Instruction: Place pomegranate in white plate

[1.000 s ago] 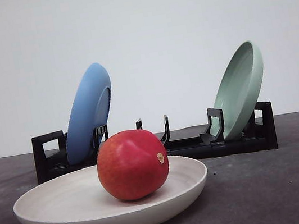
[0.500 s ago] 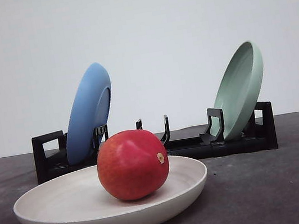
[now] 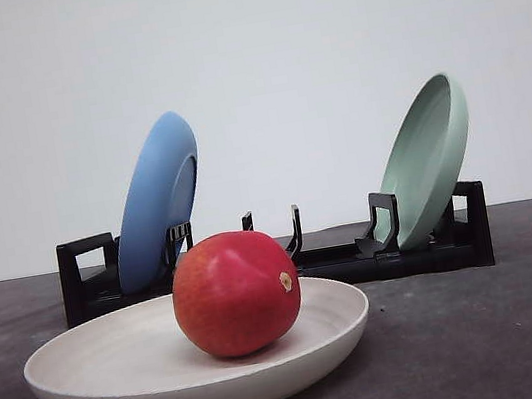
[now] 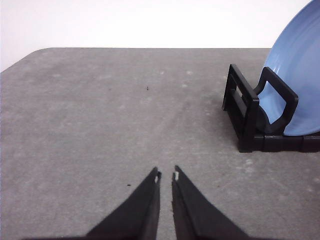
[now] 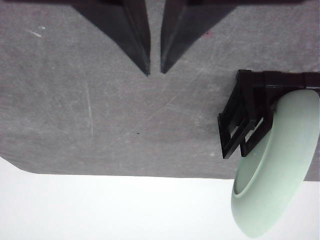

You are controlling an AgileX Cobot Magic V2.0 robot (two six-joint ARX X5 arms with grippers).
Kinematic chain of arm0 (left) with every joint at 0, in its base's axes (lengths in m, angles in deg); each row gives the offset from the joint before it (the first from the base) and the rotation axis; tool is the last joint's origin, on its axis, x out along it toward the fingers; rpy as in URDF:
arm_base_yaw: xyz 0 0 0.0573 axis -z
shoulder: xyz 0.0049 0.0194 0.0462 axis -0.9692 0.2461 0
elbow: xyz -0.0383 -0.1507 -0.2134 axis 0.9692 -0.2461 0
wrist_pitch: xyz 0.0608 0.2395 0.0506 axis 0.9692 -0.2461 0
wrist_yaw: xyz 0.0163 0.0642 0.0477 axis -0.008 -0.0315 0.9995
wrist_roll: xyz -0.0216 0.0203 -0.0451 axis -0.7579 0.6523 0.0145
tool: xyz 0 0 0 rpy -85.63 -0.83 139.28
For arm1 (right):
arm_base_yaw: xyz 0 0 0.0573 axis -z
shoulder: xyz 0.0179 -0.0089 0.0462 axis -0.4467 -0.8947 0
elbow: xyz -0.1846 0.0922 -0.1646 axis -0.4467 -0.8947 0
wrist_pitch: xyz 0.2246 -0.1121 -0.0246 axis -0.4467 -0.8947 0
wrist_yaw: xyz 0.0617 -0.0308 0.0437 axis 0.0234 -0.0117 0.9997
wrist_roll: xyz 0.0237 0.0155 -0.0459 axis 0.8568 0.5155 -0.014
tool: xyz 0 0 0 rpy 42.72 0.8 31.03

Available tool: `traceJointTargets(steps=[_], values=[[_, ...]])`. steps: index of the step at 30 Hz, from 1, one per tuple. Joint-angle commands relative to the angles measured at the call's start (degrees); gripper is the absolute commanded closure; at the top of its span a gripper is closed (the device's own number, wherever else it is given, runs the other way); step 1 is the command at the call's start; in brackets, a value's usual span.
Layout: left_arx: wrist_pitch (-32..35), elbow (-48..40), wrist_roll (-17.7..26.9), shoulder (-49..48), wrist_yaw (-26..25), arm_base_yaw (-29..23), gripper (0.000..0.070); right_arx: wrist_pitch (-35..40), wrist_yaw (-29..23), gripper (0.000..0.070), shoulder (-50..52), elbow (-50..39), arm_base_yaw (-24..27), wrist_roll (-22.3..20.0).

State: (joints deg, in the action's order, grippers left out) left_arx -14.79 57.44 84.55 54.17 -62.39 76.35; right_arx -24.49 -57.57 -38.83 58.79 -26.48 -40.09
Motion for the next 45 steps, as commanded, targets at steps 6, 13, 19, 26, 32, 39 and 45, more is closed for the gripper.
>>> traceJointTargets(steps=[6,13,19,26,32,39,45], values=[[0.03,-0.63,0.02,-0.08,-0.26,-0.11,0.0674,0.64,-0.04,0.0667,0.04,-0.22,0.02,0.67],[0.02,-0.63,0.02,-0.07,-0.26,-0.11,0.0674,0.64,-0.04,0.0667,0.04,-0.22,0.02,0.67],[0.03,-0.63,0.02,-0.08,-0.26,-0.11,0.0674,0.64,-0.04,0.0667,0.04,-0.22,0.02,0.66],[0.03,-0.63,0.02,-0.07,-0.26,-0.11,0.0674,0.64,-0.04,0.0667,0.04,-0.22,0.02,0.67],[0.02,-0.63,0.02,-0.09,-0.26,-0.11,0.0674,0.64,-0.04,0.0667,0.04,-0.22,0.02,0.67],[0.02,-0.63,0.02,-0.07,-0.26,-0.11,0.0674,0.64,-0.04,0.0667,0.04,-0.22,0.02,0.66],[0.02,-0.63,0.02,-0.07,-0.26,-0.11,0.0674,0.64,-0.04,0.0667,0.04,-0.22,0.02,0.68]])
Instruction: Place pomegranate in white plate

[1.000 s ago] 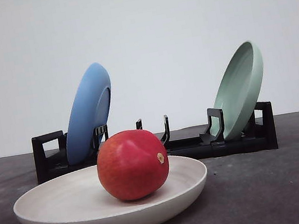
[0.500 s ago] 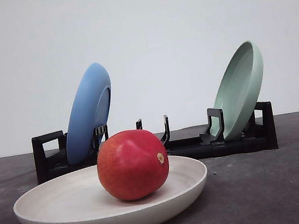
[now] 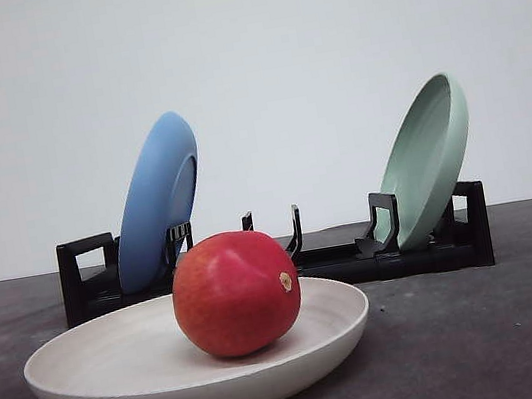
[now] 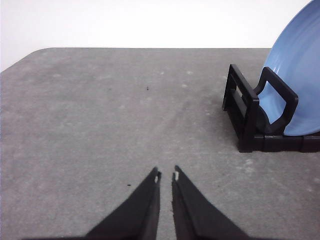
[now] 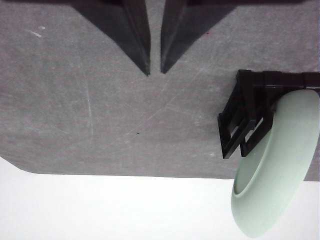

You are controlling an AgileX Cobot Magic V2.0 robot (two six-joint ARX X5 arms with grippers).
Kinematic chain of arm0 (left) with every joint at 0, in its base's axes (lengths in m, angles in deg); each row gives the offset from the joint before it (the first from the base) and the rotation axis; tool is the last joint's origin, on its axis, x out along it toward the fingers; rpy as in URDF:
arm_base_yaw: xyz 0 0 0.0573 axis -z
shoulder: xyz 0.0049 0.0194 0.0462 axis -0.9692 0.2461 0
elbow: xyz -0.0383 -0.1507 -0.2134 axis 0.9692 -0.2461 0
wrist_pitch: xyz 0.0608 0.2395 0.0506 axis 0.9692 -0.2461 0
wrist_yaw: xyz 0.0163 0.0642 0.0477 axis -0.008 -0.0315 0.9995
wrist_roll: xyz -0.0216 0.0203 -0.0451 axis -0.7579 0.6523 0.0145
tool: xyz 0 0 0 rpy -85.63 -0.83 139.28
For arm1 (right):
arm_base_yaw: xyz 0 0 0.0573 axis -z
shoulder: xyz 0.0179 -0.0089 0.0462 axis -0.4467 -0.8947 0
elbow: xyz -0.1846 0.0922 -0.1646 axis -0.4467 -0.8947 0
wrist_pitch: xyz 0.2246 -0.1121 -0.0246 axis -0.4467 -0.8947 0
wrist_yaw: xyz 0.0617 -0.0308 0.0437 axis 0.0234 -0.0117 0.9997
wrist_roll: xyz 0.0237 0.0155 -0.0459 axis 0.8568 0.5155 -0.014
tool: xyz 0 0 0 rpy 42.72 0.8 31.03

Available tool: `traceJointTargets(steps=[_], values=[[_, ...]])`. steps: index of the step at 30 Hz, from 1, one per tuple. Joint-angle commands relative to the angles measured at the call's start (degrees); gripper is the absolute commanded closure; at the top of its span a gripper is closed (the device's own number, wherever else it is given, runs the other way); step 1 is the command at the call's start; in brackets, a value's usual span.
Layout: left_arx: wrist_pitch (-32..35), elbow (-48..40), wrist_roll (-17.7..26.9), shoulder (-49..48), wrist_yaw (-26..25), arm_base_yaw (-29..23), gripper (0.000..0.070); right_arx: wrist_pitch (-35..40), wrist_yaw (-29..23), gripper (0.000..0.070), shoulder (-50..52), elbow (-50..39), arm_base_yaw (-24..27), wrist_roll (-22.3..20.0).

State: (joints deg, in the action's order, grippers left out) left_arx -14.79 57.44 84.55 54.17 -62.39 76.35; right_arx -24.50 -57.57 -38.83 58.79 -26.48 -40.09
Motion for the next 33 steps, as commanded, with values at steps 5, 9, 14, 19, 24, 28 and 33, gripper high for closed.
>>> traceJointTargets(steps=[5,9,14,19,24,28,33], values=[[0.02,-0.63,0.02,-0.07,-0.26,-0.11,0.0674,0.66,-0.04,0.0667,0.04,-0.22,0.02,0.67],[0.02,-0.63,0.02,-0.07,-0.26,-0.11,0.0674,0.66,-0.04,0.0667,0.04,-0.22,0.02,0.66],[0.02,-0.63,0.02,-0.07,-0.26,-0.11,0.0674,0.66,-0.04,0.0667,0.04,-0.22,0.02,0.67],[0.02,-0.63,0.02,-0.07,-0.26,-0.11,0.0674,0.66,-0.04,0.0667,0.04,-0.22,0.02,0.67],[0.02,-0.63,0.02,-0.07,-0.26,-0.11,0.0674,0.66,-0.04,0.0667,0.04,-0.22,0.02,0.68],[0.02,-0.63,0.02,-0.07,-0.26,-0.11,0.0674,0.66,-0.04,0.0667,0.04,-0.22,0.02,0.67],[0.02,-0.63,0.02,-0.08,-0.26,-0.11,0.0674,0.66,-0.04,0.0667,0.04,-0.22,0.02,0.67]])
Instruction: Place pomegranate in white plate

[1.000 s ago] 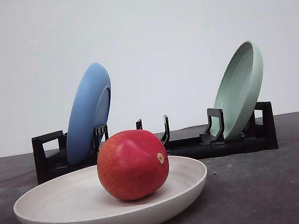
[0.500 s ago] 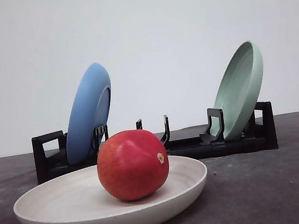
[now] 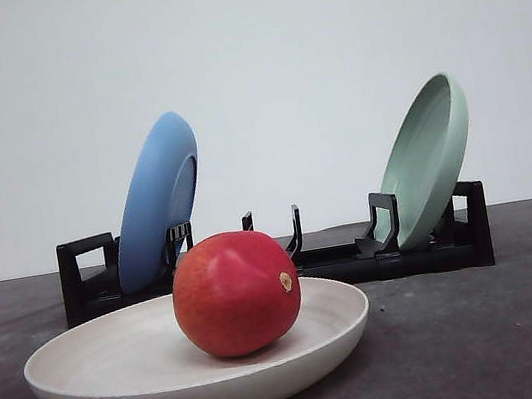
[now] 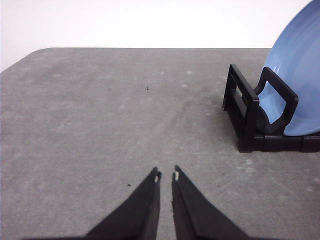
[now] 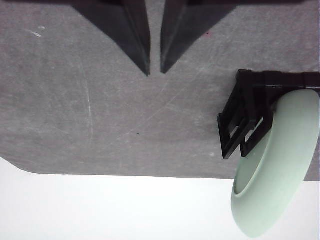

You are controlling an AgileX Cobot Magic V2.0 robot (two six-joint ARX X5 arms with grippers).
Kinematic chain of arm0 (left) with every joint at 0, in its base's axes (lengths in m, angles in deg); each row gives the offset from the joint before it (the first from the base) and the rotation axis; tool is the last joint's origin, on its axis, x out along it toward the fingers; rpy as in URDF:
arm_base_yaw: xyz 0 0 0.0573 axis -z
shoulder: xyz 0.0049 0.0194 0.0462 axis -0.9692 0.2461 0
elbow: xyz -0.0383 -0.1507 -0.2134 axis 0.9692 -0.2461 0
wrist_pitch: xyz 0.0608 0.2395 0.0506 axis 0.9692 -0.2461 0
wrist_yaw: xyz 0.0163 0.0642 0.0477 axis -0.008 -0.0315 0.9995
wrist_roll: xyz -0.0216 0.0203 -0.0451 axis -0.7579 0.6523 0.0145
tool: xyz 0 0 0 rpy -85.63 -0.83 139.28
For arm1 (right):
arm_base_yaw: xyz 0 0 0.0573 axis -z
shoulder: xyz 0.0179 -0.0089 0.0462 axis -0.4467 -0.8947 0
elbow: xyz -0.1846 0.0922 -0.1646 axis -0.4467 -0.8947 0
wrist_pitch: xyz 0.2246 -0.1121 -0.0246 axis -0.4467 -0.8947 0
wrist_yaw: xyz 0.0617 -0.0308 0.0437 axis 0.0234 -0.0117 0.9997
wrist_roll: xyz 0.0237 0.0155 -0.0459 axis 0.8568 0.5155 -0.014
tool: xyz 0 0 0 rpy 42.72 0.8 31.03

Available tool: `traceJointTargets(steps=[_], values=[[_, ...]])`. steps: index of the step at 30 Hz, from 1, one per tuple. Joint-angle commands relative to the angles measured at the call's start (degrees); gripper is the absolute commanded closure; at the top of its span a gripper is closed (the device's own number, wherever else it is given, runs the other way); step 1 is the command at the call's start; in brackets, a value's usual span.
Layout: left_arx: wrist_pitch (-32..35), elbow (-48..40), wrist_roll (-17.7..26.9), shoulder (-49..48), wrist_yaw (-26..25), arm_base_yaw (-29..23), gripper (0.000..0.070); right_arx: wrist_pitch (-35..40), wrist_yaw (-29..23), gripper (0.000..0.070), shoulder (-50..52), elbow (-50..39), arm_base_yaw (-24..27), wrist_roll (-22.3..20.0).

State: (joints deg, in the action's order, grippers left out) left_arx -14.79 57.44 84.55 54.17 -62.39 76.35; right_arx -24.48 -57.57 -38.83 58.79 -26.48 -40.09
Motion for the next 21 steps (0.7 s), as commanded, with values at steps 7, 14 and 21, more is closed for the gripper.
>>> traceJointTargets(steps=[7,14,21], values=[[0.02,-0.63,0.02,-0.07,-0.26,-0.11,0.0674,0.63,-0.04,0.0667,0.04,-0.22,0.02,0.67],[0.02,-0.63,0.02,-0.08,-0.26,-0.11,0.0674,0.63,-0.04,0.0667,0.04,-0.22,0.02,0.68],[0.02,-0.63,0.02,-0.09,-0.26,-0.11,0.0674,0.63,-0.04,0.0667,0.04,-0.22,0.02,0.68]])
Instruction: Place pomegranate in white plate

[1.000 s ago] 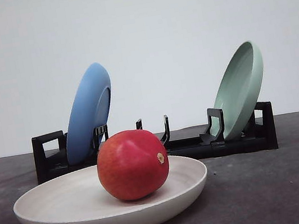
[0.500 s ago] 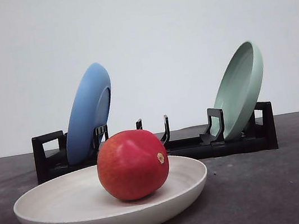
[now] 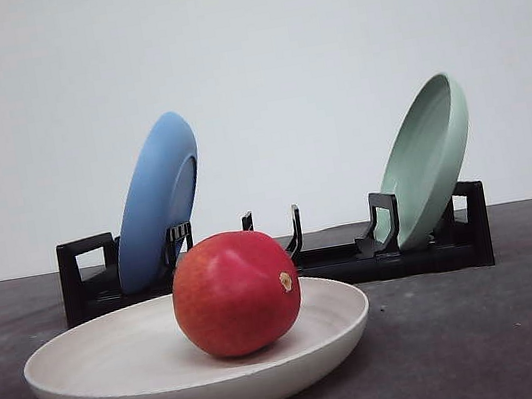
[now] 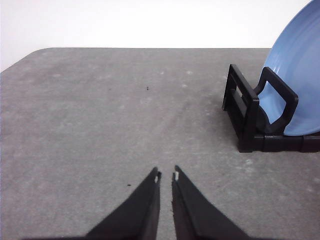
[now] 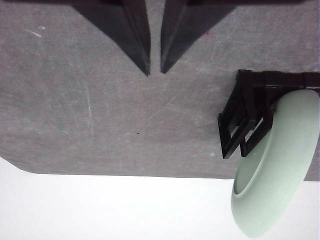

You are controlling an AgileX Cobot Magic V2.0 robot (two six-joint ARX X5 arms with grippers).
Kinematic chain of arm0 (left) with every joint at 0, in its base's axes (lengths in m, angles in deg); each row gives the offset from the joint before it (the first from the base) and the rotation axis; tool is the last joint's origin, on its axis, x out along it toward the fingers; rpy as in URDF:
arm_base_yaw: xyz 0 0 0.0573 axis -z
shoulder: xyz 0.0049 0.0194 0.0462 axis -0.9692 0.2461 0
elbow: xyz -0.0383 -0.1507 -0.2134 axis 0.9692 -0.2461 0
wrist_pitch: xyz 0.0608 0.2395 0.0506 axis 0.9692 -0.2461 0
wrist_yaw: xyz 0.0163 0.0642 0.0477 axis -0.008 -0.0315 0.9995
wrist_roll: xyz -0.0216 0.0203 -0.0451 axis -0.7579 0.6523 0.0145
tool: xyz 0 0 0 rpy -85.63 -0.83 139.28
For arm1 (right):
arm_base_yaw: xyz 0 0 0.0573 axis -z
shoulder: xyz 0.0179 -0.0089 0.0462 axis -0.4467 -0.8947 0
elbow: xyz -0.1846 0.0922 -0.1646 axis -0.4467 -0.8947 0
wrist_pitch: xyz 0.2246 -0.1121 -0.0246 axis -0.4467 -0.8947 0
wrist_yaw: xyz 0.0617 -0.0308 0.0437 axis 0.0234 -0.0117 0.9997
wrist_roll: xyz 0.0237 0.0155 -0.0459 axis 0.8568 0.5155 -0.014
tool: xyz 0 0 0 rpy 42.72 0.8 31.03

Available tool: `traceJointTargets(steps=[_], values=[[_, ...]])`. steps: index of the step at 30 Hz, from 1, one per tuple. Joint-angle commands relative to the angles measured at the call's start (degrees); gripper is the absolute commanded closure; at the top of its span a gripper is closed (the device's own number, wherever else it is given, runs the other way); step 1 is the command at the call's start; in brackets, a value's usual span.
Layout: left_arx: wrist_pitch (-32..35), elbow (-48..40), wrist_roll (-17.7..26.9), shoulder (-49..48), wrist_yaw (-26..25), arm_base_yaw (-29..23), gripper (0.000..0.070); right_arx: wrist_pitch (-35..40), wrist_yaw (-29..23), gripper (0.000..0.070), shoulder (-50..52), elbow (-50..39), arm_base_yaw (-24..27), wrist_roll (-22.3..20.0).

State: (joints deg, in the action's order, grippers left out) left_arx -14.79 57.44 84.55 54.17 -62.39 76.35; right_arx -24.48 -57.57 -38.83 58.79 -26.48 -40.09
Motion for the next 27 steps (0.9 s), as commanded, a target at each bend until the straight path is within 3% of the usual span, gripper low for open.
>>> traceJointTargets(steps=[1,27], values=[[0.02,-0.63,0.02,-0.08,-0.26,-0.11,0.0674,0.63,-0.04,0.0667,0.04,-0.22,0.02,0.68],[0.02,-0.63,0.02,-0.07,-0.26,-0.11,0.0674,0.63,-0.04,0.0667,0.04,-0.22,0.02,0.66]])
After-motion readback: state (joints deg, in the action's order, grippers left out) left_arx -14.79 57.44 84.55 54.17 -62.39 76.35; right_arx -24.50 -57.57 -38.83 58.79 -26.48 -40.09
